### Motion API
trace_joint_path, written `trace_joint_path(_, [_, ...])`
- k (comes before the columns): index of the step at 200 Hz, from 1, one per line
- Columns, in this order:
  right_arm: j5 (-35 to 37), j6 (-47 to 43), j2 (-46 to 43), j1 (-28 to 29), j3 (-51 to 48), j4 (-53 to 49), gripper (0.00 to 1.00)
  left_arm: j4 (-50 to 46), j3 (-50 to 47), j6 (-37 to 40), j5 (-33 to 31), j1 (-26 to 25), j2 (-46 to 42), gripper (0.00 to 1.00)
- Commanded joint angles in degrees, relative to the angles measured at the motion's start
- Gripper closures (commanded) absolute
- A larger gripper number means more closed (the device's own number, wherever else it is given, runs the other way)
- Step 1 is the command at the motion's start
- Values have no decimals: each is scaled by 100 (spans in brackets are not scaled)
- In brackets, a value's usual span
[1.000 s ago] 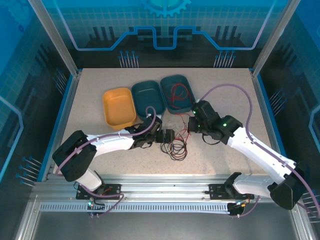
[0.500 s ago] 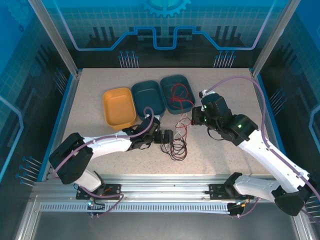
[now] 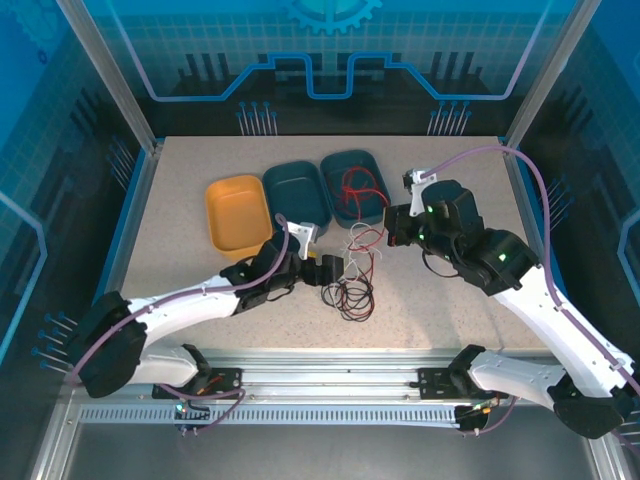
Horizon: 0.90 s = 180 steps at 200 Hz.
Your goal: Untangle the cables
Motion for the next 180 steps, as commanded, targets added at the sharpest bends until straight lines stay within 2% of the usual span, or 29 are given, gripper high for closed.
trace_joint_path(1, [-214,-150,-10,55,235,200,100,617,-155,450,557,61,-168,17])
trace_joint_path(29, [-488,-126,52,42,258,374,100,1083,-138,490,1007,87,-44,21])
trace_joint_path(78, [-1000,-28,175,-6,281,575,100,1467,55,388,1006,92,378,22])
trace_joint_path(87, [-1037,-11,176,-11,286,579,100,1501,72,382,961,91,452,29])
trace_joint_path(105, [-1077,8,149,-29,301,591,100,1494,58,299,725,99,558,51])
trace_joint_path(119, [-1066,14,115,-54,323,584,100,1491,-3,229,617,138,611,60])
trace_joint_path(180, [-980,-207,-73,-155,654,522,100,1241,-383,198,488,184,691,68])
